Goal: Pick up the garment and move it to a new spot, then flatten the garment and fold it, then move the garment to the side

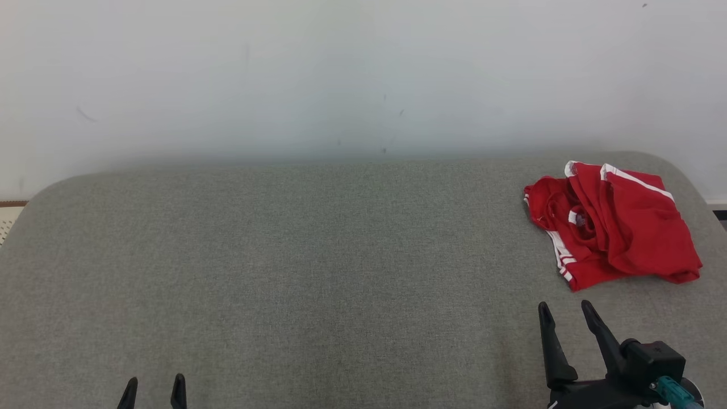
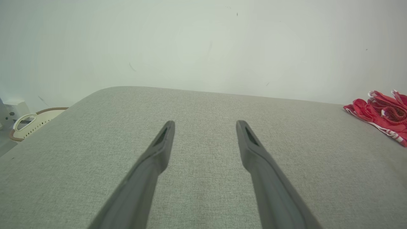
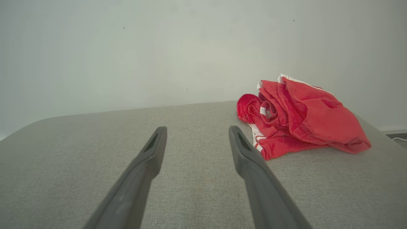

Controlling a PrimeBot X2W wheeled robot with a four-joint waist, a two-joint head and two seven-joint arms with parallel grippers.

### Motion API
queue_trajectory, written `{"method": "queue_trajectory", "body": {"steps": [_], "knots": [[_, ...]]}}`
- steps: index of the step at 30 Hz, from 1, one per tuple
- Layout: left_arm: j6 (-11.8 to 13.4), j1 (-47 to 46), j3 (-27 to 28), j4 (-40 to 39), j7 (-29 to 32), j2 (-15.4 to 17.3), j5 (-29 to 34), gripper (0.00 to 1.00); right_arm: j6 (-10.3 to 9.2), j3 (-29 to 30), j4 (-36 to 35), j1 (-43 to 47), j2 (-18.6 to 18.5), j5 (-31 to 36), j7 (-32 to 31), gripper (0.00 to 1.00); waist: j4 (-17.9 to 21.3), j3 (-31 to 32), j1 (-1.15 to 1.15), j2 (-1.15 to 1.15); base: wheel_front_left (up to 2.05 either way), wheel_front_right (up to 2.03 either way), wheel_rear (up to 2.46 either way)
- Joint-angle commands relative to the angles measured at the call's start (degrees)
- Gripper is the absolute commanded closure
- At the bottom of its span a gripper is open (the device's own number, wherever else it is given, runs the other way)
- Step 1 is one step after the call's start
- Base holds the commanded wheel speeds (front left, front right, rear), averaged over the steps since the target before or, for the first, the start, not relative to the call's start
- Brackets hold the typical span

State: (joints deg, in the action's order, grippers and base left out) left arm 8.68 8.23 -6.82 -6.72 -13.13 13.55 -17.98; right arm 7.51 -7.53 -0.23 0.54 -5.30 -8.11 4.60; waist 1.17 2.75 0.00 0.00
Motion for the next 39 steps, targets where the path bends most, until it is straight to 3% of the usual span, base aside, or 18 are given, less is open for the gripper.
{"method": "queue_trajectory", "body": {"steps": [1, 29, 30, 34, 39], "knots": [[0.14, 0.76, -0.07, -0.22, 0.19, 0.34, 0.09, 0.0, -0.05, -0.24, -0.28, 0.32, 0.09, 0.54, -0.01, 0.0, 0.05, -0.02, 0.0, 0.0, 0.0, 0.0, 0.0], [0.89, 1.32, -0.92, -1.04, 0.48, 0.89, -0.87, 0.0, -0.05, -0.81, 0.19, 0.13, -0.11, -0.37, -0.64, 0.0, -0.19, 0.07, 0.0, 0.0, 0.0, 0.0, 0.0], [0.98, 0.67, -0.94, -0.87, 0.5, 0.61, -0.69, 1.0, 0.0, -0.73, 0.11, -0.01, 0.12, -0.4, -0.6, 1.0, -0.19, 0.07, 0.01, 0.0, 0.0, 0.0, 0.0], [0.98, 1.01, -1.5, 1.01, 0.57, -0.43, -0.8, 1.0, 0.0, -0.79, 2.17, 1.06, 0.26, -0.55, -0.57, 1.0, -0.18, 0.06, 0.01, 0.0, 0.0, 0.0, 0.0], [-0.12, -0.03, -0.71, 2.2, 1.32, -0.95, -6.2, 1.0, 0.0, -0.16, 3.53, -0.11, 0.22, -6.67, -1.29, 1.0, -0.22, -0.08, 0.01, 0.0, 0.0, 0.0, 0.0]]}}
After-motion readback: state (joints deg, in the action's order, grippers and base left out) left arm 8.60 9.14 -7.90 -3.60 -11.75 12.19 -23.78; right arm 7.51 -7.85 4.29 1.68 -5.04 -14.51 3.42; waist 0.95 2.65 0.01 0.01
